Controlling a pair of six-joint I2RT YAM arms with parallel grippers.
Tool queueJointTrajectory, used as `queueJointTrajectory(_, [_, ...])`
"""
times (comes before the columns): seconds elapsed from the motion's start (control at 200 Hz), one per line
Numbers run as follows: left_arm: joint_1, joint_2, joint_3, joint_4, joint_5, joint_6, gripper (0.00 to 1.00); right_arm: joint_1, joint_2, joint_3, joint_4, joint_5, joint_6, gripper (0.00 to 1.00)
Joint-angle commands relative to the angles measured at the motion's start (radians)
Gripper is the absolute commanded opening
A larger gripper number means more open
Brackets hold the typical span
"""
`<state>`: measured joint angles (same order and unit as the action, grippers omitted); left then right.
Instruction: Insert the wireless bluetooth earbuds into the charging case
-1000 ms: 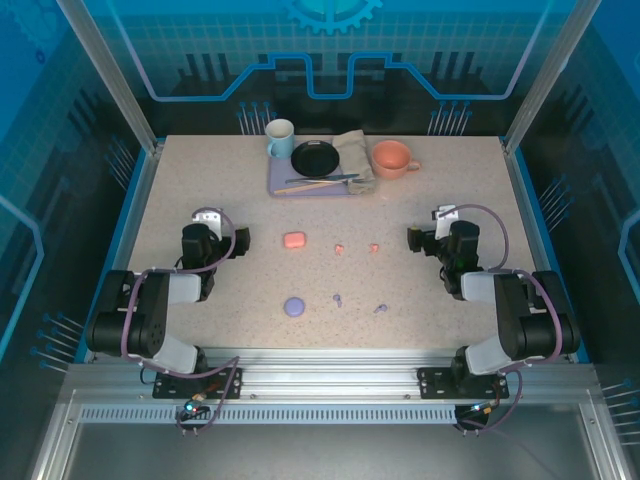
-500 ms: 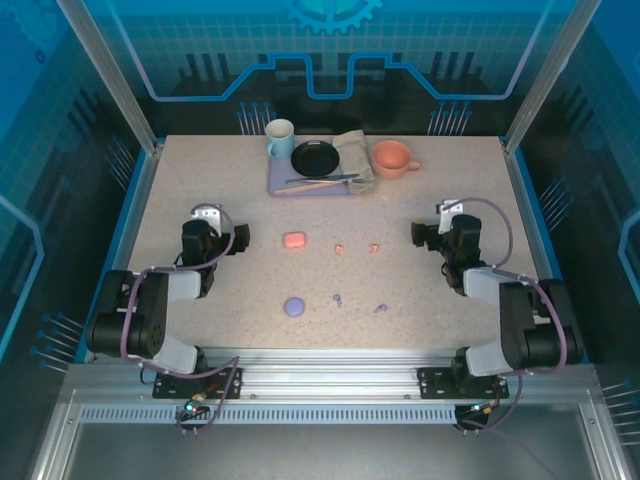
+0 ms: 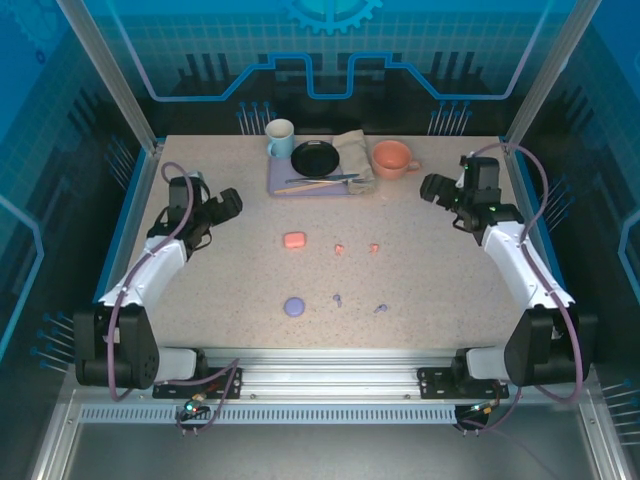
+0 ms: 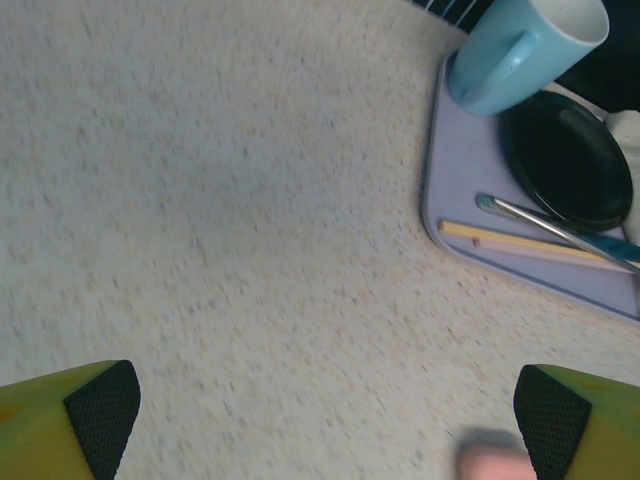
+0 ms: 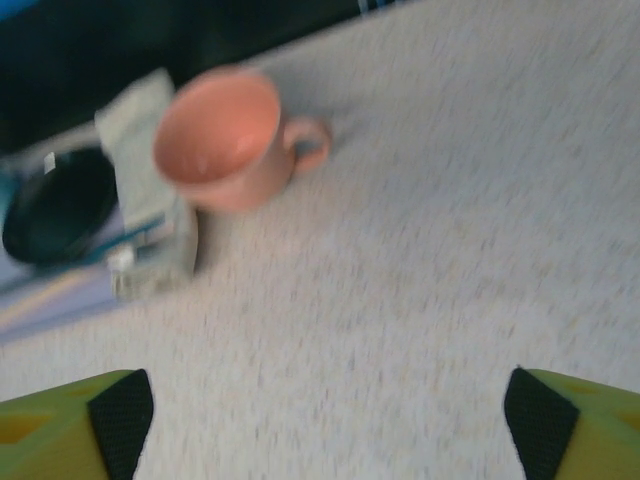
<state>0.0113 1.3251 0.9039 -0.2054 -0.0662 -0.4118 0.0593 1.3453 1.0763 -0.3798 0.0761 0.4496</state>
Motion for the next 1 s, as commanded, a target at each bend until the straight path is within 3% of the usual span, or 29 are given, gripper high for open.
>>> queueJointTrajectory(0.0, [-0.009,-0.045,0.026,-0.255,0.1,-0.188,0.99,0.125,0.014,0.066,-0.248,-0.082,0.021,0.89])
queueJointTrajectory(0.235, [-0.011,-0.174,-0.038,-0.366,0.137,-0.352,0.99,0.549,0.131,0.179,-0.418,0.003,0.168,0.87])
queueJointTrajectory(0.49, [0.0,-0.098,0.039,-0.427,0.115,-0.326,0.99,0.896,0.44,0.411,-0.563,0.127,0.343,0.85])
queueJointTrajectory(0.7, [0.045,-0.021,0.109,-0.436,0.118,-0.282,0.99,1.006,0.648,0.572,-0.616,0.127,0.361,0.86])
queueJointTrajectory(0.995, [0.137,0.045,0.116,-0.41,0.2,-0.275,0.99,1.048,0.763,0.618,-0.608,0.084,0.374,0.86])
